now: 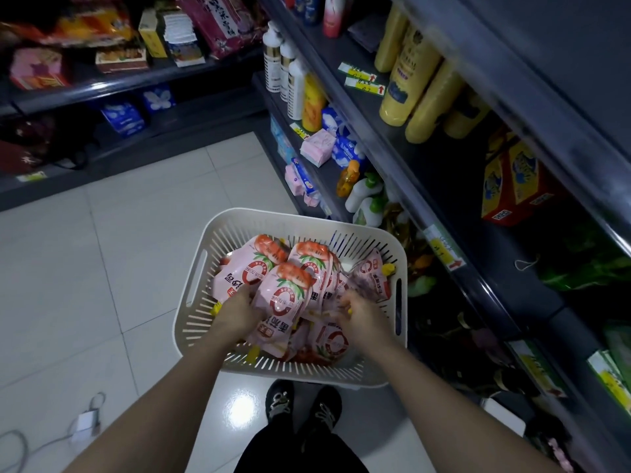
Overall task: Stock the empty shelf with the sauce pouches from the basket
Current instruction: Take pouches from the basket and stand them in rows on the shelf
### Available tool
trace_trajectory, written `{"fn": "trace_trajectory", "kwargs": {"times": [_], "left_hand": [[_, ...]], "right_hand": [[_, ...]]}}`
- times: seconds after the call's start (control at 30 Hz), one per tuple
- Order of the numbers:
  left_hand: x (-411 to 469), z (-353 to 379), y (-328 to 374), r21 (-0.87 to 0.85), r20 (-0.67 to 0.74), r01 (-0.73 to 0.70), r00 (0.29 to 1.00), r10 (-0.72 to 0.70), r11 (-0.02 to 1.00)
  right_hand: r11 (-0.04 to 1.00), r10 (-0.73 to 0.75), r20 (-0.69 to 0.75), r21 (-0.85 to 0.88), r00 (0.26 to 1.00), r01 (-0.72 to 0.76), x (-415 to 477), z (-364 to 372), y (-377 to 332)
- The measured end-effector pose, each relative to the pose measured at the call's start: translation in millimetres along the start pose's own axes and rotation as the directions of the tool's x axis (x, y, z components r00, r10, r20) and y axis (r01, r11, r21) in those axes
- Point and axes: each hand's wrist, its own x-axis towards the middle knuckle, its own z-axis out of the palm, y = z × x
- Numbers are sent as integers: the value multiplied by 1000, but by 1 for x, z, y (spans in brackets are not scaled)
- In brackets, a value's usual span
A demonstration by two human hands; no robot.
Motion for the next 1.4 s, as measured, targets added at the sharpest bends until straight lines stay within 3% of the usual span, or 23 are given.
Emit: {"fn": "trace_trajectory", "kwargs": {"times": [0.1, 0.2, 0.3, 0.37, 0.47, 0.63, 0.77, 0.93, 1.1, 1.2, 1.4], "left_hand": [[-7, 0, -3, -58, 183, 128, 976, -115, 990], [-7, -5, -1, -81, 207, 182, 965, -162, 980], [-5, -10, 5, -303, 134, 170, 982, -134, 938], [-5, -13, 10, -457, 35, 132, 991, -131, 880], [-6, -15, 13, -543, -105, 42, 988, -117, 838], [-12, -13, 15, -341, -244, -9, 966, -79, 940], [-17, -16, 22, -247, -227, -34, 974, -23, 968], [-22, -18, 31, -247, -184, -91, 982, 45, 965], [-31, -16, 50, -412, -290, -252, 947, 136, 876], [-35, -14, 62, -394, -308, -384, 911, 273, 835], [-51, -22, 77, -405, -336, -517, 851, 403, 754]], "right_hand": [[997, 65, 81, -51, 995, -61, 2, -4, 8], [983, 80, 30, -168, 996, -74, 3, -9, 14], [985, 90, 11, -151, 996, -87, 3, -12, 15], [995, 92, 29, -32, 995, -91, 2, -12, 12], [983, 108, 57, 145, 992, -116, 0, -6, 9], [974, 134, 4, 186, 991, -133, -6, 5, 11], [980, 101, -48, 176, 994, -91, -13, 6, 8], [986, 56, -119, 164, 991, -35, -22, 4, 8], [975, 30, -268, 221, 963, 32, -33, -10, 6], [943, 27, -353, 319, 935, 93, -45, -22, -2], [853, 101, -458, 496, 883, 160, -68, -48, -6]]}}
